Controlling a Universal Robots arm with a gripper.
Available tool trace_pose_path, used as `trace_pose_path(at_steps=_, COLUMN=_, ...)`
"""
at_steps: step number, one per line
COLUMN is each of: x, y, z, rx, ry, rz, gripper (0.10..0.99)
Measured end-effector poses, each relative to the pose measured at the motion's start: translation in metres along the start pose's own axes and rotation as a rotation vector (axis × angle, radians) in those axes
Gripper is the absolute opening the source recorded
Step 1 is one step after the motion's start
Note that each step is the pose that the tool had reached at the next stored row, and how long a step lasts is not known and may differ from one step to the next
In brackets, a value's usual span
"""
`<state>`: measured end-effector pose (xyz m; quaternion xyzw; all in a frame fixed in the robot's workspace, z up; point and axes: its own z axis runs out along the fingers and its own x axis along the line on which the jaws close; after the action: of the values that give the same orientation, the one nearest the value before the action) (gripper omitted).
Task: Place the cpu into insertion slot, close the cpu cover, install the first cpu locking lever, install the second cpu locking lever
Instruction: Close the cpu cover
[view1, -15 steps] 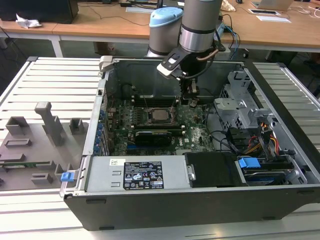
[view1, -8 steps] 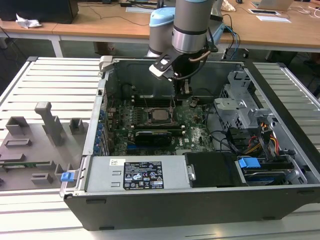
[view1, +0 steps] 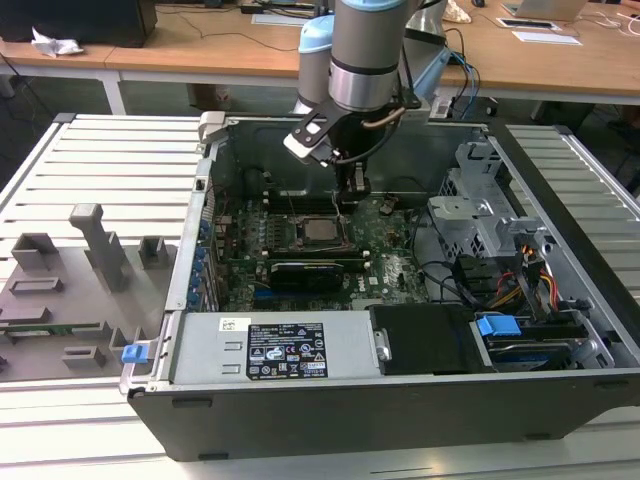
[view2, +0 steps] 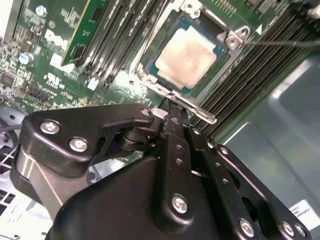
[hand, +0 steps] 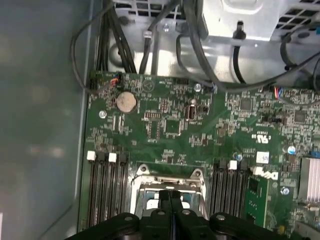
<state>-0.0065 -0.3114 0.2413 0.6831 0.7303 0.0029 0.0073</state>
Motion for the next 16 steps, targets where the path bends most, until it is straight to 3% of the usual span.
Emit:
trace_pose_path(at_steps=6, x=0.0011, y=-0.0166, z=0.0033, rx=0.000, ry=0.0001, rz=0.000, gripper=0.106)
trace_pose_path(at_steps=8, x=0.0014, y=-0.0185, z=0.0041, rx=0.000, ry=0.0000, rz=0.000, gripper=0.106)
trace_pose_path(at_steps=11, x=0.0015, y=-0.0179, z=0.0067, rx=0.000, ry=-0.0002, rz=0.000, gripper=0.106)
trace_pose_path(at_steps=16, x=0.0010, y=-0.0079, z=0.0114, rx=0.000, ry=-0.0002, rz=0.000, gripper=0.106)
